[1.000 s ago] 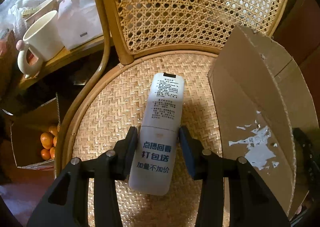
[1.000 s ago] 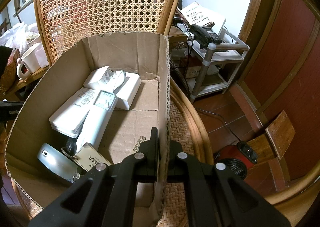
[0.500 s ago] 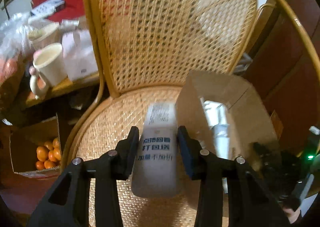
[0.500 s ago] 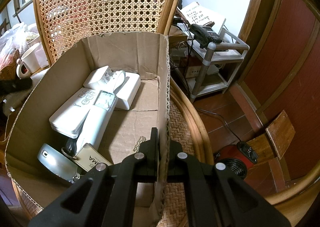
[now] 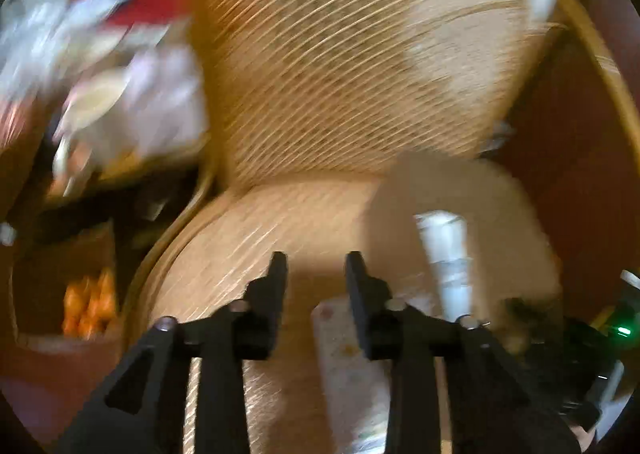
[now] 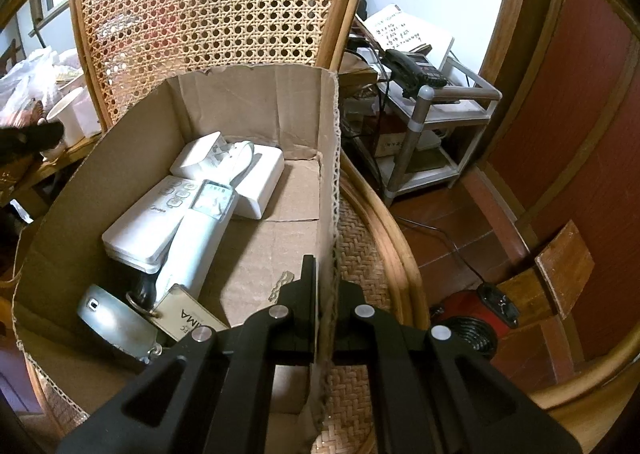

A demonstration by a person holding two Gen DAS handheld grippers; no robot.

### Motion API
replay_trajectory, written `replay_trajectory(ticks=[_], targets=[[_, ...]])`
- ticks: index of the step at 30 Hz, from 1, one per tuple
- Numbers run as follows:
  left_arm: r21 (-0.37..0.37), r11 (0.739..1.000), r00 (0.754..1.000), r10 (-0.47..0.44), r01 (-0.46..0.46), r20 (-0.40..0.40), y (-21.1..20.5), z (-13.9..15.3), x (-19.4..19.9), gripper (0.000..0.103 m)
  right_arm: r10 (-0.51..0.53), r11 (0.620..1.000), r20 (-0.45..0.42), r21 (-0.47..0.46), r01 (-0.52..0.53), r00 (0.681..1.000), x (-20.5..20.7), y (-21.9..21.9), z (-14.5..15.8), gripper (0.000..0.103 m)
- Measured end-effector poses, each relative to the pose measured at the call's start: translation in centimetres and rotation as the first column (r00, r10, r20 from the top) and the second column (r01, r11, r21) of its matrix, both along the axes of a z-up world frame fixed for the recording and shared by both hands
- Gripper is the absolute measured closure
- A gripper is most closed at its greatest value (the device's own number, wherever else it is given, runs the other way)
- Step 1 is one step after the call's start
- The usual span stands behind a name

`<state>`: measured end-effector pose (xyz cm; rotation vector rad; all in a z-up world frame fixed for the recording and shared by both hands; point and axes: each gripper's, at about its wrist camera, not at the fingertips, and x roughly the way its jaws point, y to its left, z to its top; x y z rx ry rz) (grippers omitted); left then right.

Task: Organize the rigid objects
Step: 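Carry the lotion tube into the box and open the left gripper, then move the left gripper to the white remote with coloured buttons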

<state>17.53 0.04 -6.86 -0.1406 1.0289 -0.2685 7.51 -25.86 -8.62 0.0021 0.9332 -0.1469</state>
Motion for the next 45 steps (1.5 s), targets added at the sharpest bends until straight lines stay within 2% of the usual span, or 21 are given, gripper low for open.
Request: replay_trajectory(ticks=[1,3,5,7,9,13,15,25,32,37,40,42,44,45], targets=[[-0.024,1.0,0.999,0.006,-0.007,-0.038,0.7,-0.6,0.2,0.069,-0.002,1.0,-0.002,0.001,0.002,1.0,0.0,0.0,0.0,0.097],[-0.068,0.998,0.996,-0.002,-0.004,-0.087,2.0,-1.5,0.2,0.057,-0.008,1.0,-0.003,0.002,0.008,1.0,0.2,0.0,0.1,0.097],[-0.048,0.999,0.995,-0.006,0.001,-0.096,2.3,-1.6,-0.3,0.023,-0.013,1.0,-0.004,0.001,0.013,1.0,0.3,0.0,0.2,0.097],[-0.001,1.0,0.997,-0.019,0.019,-0.075,2.2,-1.5,-0.7,0.022,-0.014,1.0,-0.004,0.001,0.014,1.0,0.4,0.0,0.2,0.097],[0.031,0.997,0.994,-0.065,0.068,-0.089,1.5,-2.0,-1.0,0.021,-0.014,1.0,-0.004,0.001,0.014,1.0,0.4,0.0,0.2,0.097],[0.037,0.974,0.968,-0.218,0.224,-0.126,-0.3,-3.1,-2.0,0.016,-0.013,1.0,-0.005,0.001,0.013,1.0,0.5,0.0,0.2,0.097],[0.056,0.955,0.949,-0.28,0.291,-0.147,-1.3,-3.7,-2.6,0.016,-0.013,1.0,-0.005,0.0,0.013,1.0,0.5,0.0,0.2,0.097],[0.043,0.902,0.88,-0.409,0.43,-0.241,-3.6,-5.9,-3.8,0.016,-0.001,1.0,-0.007,-0.009,0.001,1.0,0.4,0.2,0.1,0.097],[0.097,0.893,0.877,-0.403,0.439,-0.263,-4.5,-7.0,-3.9,0.012,-0.006,1.0,-0.007,-0.009,0.005,1.0,0.4,0.2,0.1,0.097],[0.252,0.861,0.888,-0.382,0.442,-0.255,-6.3,-8.0,-4.5,0.011,-0.007,1.0,-0.008,-0.009,0.007,1.0,0.5,0.2,0.1,0.097],[0.303,0.848,0.898,-0.38,0.434,-0.221,-7.2,-8.0,-4.7,0.011,-0.006,1.0,-0.008,-0.009,0.006,1.0,0.5,0.2,0.1,0.097],[0.303,0.844,0.895,-0.396,0.443,-0.206,-7.6,-8.1,-4.9,0.018,-0.005,1.0,-0.008,-0.009,0.005,1.0,0.5,0.2,0.1,0.097],[0.226,0.847,0.873,-0.439,0.48,-0.21,-7.9,-7.7,-5.2,0.054,-0.004,1.0,-0.008,-0.009,0.004,1.0,0.5,0.2,0.1,0.097],[0.227,0.847,0.873,-0.442,0.481,-0.205,-8.2,-7.5,-5.1,0.057,-0.004,1.0,-0.008,-0.009,0.004,1.0,0.5,0.2,0.1,0.097]])
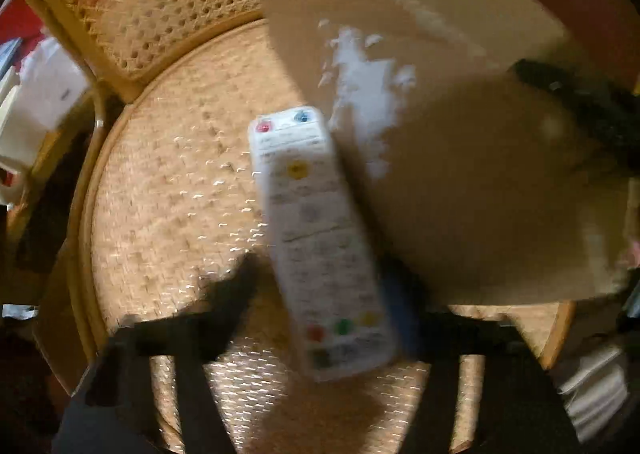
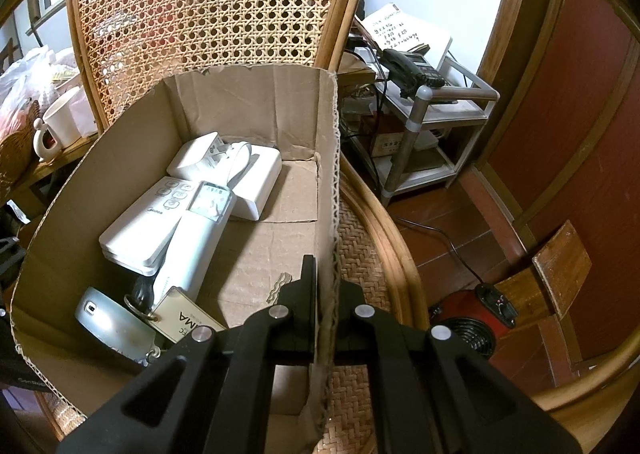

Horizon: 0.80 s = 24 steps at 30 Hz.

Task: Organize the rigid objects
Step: 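Move the left gripper to the white remote with coloured buttons, then close the left gripper on the coloured-button remote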

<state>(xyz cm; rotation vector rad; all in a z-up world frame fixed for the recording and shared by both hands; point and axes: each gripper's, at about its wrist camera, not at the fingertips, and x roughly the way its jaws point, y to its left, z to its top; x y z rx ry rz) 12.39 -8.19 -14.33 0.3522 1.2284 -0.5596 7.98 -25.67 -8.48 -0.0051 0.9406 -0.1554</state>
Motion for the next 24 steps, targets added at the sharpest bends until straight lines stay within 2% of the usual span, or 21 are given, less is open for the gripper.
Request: replay_trajectory(ticks=[1,6,9,16,20,24], targets=[[0.018,1.0,1.0,0.01,-0.01,-0.003,-0.1,0.0,0.0,0.058,0.0,1.0,0.0,0.0,0.0,1.0,0.0,0.0,0.0,0.097],[0.0,0.997,0.997,0.079,-0.079,-0.008,1.0,0.4,0.6,0.062,0.0,1.0,-0.001,0.0,0.0,1.0,0.0,0.1,0.0,0.097],[-0.049,0.989,0.99,0.14,-0.14,0.002,2.6,1.5,1.5,0.063,0.0,1.0,-0.001,0.0,0.0,1.0,0.0,0.1,0.0,0.097],[-0.1,0.973,0.977,0.211,-0.207,0.039,5.0,3.8,2.3,0.063,0.0,1.0,-0.001,0.0,0.0,1.0,0.0,0.1,0.0,0.097],[-0.111,0.969,0.966,0.232,-0.22,0.112,5.5,6.2,1.2,0.063,0.0,1.0,0.0,0.0,0.0,1.0,0.0,0.1,0.0,0.097],[-0.155,0.964,0.954,0.243,-0.218,0.175,5.5,8.7,0.2,0.063,0.0,1.0,-0.001,-0.001,0.0,1.0,0.0,0.1,0.0,0.097]])
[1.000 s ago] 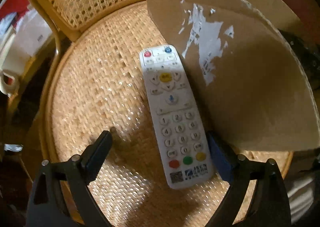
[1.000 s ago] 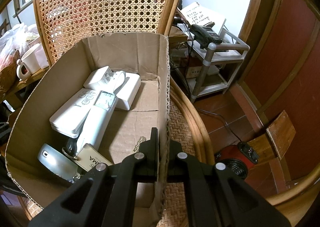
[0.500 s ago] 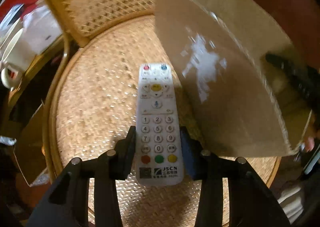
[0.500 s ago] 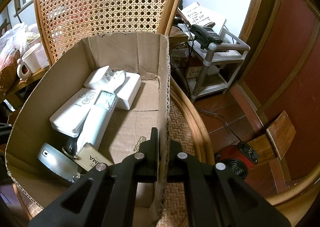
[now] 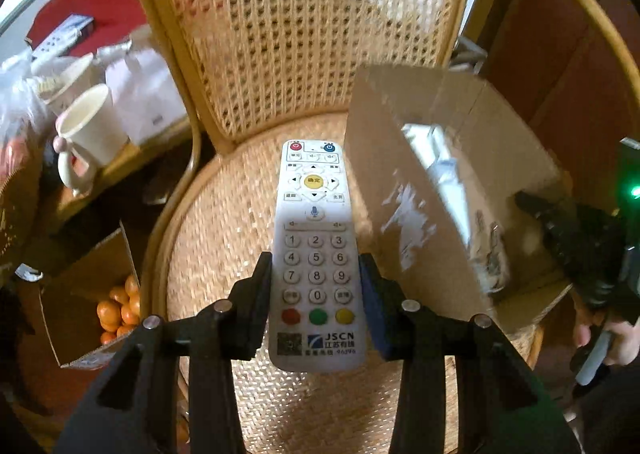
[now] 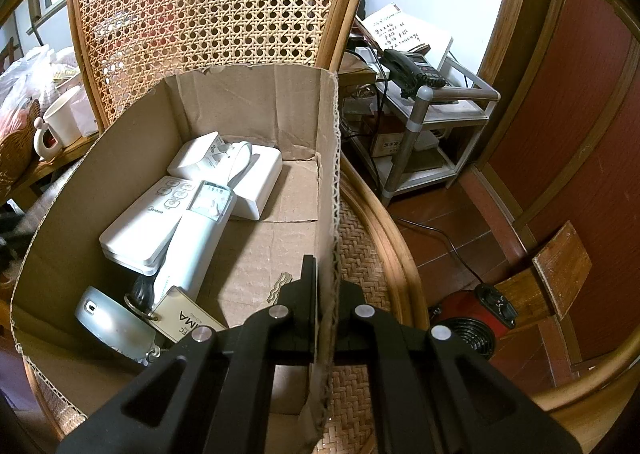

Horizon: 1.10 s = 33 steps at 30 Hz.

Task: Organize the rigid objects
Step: 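Close the left gripper on the coloured-button remote, then carry the remote into the box and open the left gripper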

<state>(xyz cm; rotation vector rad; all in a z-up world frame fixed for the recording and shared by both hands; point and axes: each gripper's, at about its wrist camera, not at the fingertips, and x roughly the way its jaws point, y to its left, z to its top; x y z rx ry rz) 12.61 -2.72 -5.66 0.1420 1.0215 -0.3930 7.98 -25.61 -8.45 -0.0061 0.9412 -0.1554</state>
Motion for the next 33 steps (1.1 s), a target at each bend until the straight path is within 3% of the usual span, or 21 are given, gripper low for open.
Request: replay_trajectory(ticks=[6,10,14,21,25,29,33], targets=[[-0.044,0.999,0.996,0.017,-0.013,0.093,-0.3,3.3,-1.1,0.063,-0.001,1.0,0.0,0.0,0.001,1.0,0.0,0.0,0.0,0.097],[-0.043,0.999,0.982,0.026,-0.018,0.185,-1.5,5.8,-2.3,0.063,-0.001,1.0,0.001,0.001,0.001,1.0,0.0,0.0,0.0,0.097],[-0.04,0.999,0.976,-0.003,0.012,0.22,-3.6,6.6,-3.0,0.063,-0.001,1.0,0.001,0.001,0.001,1.0,0.0,0.0,0.0,0.097],[-0.011,0.994,0.981,-0.11,0.113,0.161,-8.2,4.5,-3.7,0.063,0.0,1.0,0.0,0.0,0.0,1.0,0.0,0.0,0.0,0.097],[0.044,0.987,0.975,-0.161,0.156,0.152,-10.3,3.2,-4.5,0.063,0.002,1.0,-0.001,0.001,-0.002,1.0,0.0,0.0,0.1,0.097],[0.071,0.982,0.977,-0.183,0.176,0.112,-11.3,1.8,-4.5,0.063,0.004,1.0,0.0,0.001,-0.004,1.0,-0.1,-0.1,0.2,0.097],[0.094,0.983,0.974,-0.171,0.159,0.149,-11.2,2.0,-4.8,0.062,0.008,1.0,0.001,0.006,-0.008,1.0,-0.2,-0.2,0.2,0.097]])
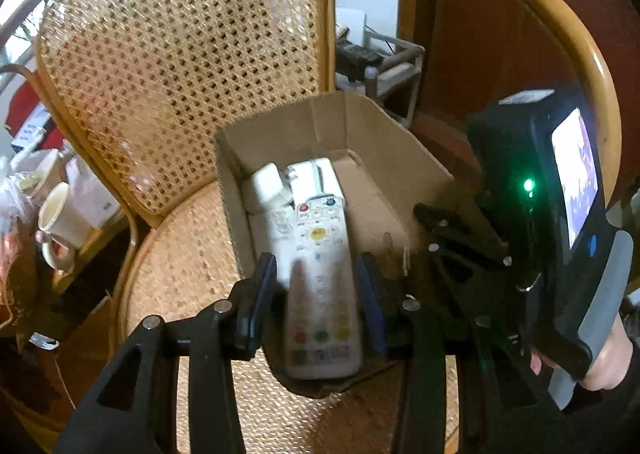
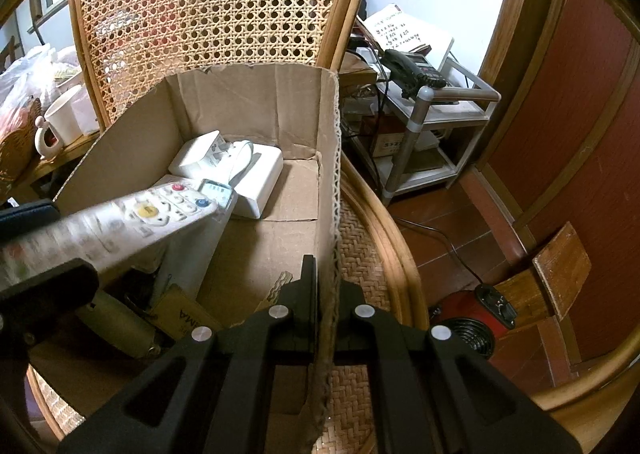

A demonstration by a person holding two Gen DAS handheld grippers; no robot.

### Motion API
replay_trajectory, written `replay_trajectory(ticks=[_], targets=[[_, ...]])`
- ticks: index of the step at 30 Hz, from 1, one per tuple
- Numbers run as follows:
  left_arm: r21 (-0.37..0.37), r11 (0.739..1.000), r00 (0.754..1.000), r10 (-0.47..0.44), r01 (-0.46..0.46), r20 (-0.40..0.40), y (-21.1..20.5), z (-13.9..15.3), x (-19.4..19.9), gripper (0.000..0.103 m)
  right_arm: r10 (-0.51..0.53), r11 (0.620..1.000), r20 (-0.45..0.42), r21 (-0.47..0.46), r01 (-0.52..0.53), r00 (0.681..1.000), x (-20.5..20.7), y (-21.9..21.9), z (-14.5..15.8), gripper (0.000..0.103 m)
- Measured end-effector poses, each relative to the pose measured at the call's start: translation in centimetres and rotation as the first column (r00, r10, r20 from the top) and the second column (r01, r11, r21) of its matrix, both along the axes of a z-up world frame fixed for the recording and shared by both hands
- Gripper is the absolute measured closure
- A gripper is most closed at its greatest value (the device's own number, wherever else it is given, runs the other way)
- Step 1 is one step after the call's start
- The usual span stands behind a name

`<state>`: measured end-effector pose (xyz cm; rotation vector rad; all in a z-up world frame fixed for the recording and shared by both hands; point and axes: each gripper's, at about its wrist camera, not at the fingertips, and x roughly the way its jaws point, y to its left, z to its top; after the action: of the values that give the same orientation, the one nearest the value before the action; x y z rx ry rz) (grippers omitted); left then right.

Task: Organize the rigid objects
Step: 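Carry the remote into the box and open the left gripper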

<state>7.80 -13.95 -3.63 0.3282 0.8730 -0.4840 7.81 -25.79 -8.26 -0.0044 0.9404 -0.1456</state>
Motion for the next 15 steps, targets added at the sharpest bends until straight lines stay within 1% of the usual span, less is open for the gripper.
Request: replay_trajectory(ticks=[1,2,3,4,6,7,8,9,11,12,14,15], targets=[[-0.002,1.0,1.0,0.009,-0.009,0.006,0.2,0.3,0.0,0.054,-0.001,1.0,0.0,0.0,0.001,1.0,0.0,0.0,0.0,0.097],[-0.005,1.0,1.0,0.017,-0.017,0.009,0.4,0.5,-0.1,0.038,-0.003,1.0,0.0,0.002,0.003,1.0,0.0,0.0,0.0,0.097],[-0.009,0.999,0.999,0.033,-0.032,0.021,0.8,0.6,-0.2,0.032,-0.004,1.0,-0.001,0.003,0.004,1.0,0.1,0.0,0.0,0.097],[-0.01,0.999,0.998,0.046,-0.046,0.038,1.2,0.9,-0.4,0.029,-0.006,1.0,-0.003,0.005,0.006,1.0,0.1,0.0,0.0,0.097],[-0.003,0.998,0.997,0.06,-0.06,0.055,1.8,1.2,-0.6,0.028,-0.008,1.0,-0.009,0.011,0.008,1.0,0.3,0.0,0.0,0.097],[-0.002,0.998,0.996,0.07,-0.07,0.059,2.2,1.4,-0.6,0.025,-0.008,1.0,-0.012,0.015,0.008,1.0,0.3,0.0,0.1,0.096],[-0.003,0.996,0.994,0.088,-0.088,0.065,2.7,1.5,-0.7,0.02,-0.006,1.0,-0.014,0.022,0.007,1.0,0.3,-0.1,0.1,0.094],[-0.003,0.995,0.992,0.101,-0.101,0.071,3.1,1.5,-0.8,0.019,-0.001,0.999,-0.013,0.037,0.002,1.0,0.3,-0.1,0.2,0.092],[-0.009,0.99,0.987,0.139,-0.139,0.083,4.3,1.5,-0.9,0.018,0.024,0.996,0.004,0.08,-0.025,1.0,0.0,-0.1,0.6,0.072],[-0.013,0.988,0.984,0.156,-0.155,0.082,4.8,1.5,-1.0,0.018,0.034,0.995,0.021,0.092,-0.036,0.999,-0.2,0.0,1.0,0.068],[-0.022,0.983,0.98,0.181,-0.18,0.08,5.7,1.6,-1.2,0.016,0.048,0.995,0.056,0.084,-0.052,0.997,-0.6,0.4,1.8,0.056],[-0.025,0.98,0.977,0.197,-0.195,0.085,6.3,1.6,-1.4,0.016,0.058,0.995,0.076,0.076,-0.064,0.995,-0.9,0.6,2.3,0.052]])
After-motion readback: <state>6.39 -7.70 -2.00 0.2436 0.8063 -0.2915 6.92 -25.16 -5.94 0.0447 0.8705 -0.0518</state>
